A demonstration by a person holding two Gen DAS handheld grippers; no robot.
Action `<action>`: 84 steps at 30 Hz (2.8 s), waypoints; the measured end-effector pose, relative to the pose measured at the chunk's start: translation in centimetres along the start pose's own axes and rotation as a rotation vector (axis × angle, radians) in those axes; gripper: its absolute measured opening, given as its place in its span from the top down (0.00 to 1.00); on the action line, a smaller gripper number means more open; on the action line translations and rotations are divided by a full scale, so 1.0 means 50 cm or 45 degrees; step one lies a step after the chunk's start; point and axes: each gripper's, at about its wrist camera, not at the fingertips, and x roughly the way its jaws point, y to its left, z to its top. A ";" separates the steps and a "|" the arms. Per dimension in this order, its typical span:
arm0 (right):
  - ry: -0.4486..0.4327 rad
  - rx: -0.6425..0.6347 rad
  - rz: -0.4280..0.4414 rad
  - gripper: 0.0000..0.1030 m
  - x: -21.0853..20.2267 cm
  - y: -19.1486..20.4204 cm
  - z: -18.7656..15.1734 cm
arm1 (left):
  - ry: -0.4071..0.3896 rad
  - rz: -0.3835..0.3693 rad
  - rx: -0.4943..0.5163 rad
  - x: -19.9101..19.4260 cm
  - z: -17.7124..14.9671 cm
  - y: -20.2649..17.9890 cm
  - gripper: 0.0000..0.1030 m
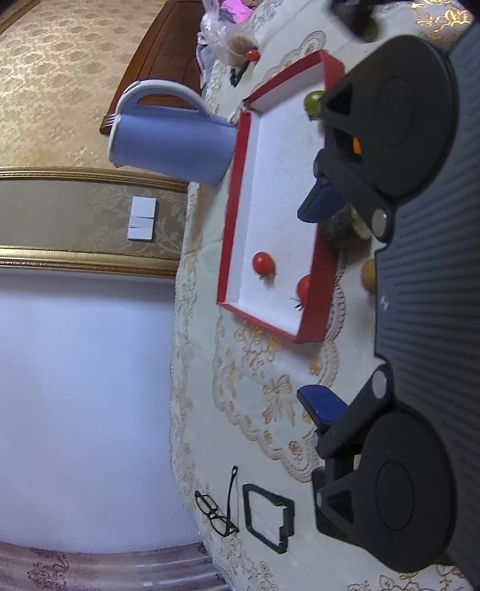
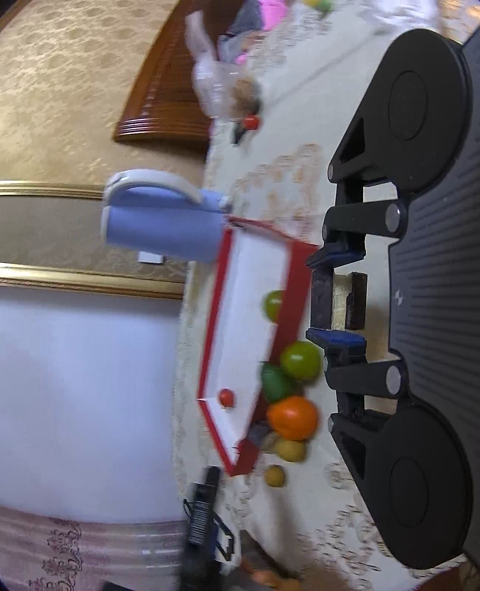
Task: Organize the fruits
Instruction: 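Lower the dark block into the red box and open the right gripper, then grasp the brown round fruit with the left gripper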
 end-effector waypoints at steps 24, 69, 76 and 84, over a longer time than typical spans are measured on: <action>0.111 0.224 -0.092 0.40 0.245 -0.052 0.122 | -0.020 -0.055 -0.082 -0.015 -0.039 0.086 0.00; 0.002 0.100 -0.111 0.01 0.038 0.042 -0.038 | 0.208 -0.279 0.250 0.083 -0.057 0.008 0.77; 0.061 0.056 -0.075 0.27 0.061 0.042 -0.036 | 0.075 -0.268 0.184 0.056 -0.053 0.024 0.77; 0.112 0.011 -0.008 0.33 0.086 0.056 -0.031 | 0.062 -0.251 0.141 0.058 -0.050 0.035 0.77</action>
